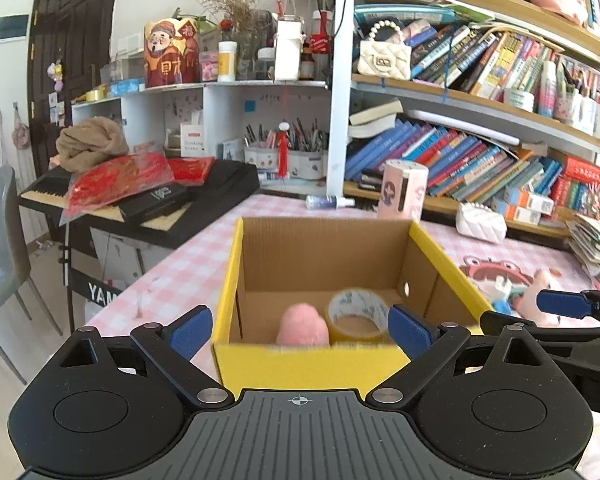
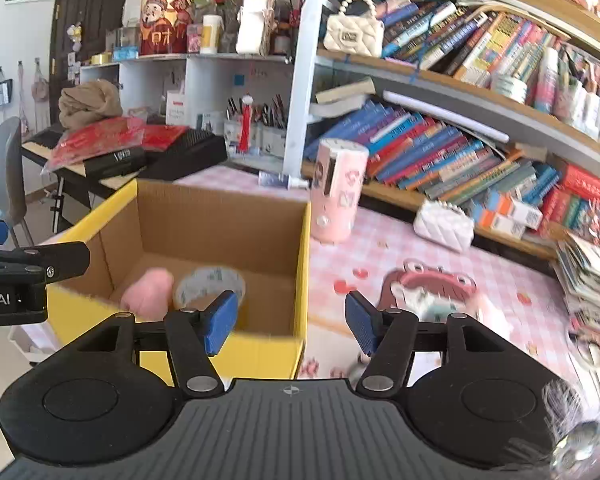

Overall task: Organize objects
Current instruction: 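Move both grippers back toward the remaining toys on the table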

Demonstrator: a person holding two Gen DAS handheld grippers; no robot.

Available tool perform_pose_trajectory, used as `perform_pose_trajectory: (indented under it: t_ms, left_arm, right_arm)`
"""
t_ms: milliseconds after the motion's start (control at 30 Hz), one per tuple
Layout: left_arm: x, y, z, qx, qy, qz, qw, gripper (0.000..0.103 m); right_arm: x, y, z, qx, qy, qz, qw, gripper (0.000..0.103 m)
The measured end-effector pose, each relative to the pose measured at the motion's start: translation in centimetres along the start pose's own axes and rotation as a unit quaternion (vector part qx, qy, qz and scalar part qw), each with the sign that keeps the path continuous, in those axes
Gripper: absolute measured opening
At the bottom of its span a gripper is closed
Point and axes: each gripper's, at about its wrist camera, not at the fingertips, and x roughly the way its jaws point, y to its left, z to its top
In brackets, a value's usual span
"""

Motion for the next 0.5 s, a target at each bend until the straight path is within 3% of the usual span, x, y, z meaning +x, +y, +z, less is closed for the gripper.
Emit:
perform_pose_trajectory:
  t_ms: [267,400,500]
  left_arm:
    - [-2.0,-0.2,-2.6,0.01,0.029,-0.005,0.9995,0.096]
    - [-2.8,-0.4,-3.6,0.022,0.044,-0.011,0.9987,0.096]
    - [-3.5,-0.7,-4.2,0.029,0.049,-0.019,0.9982,0.096]
  right_arm:
    - [-2.8,0.7,-3.4,0.03,0.041,-0.014,0.999,0.061]
    - [-3.9,0.7,-4.7,0.048,0.057,-0.031,0.997,0.07]
    - [-4.9,0.6,-5.6,0.054,0.06,-0.043,0.996,0.07]
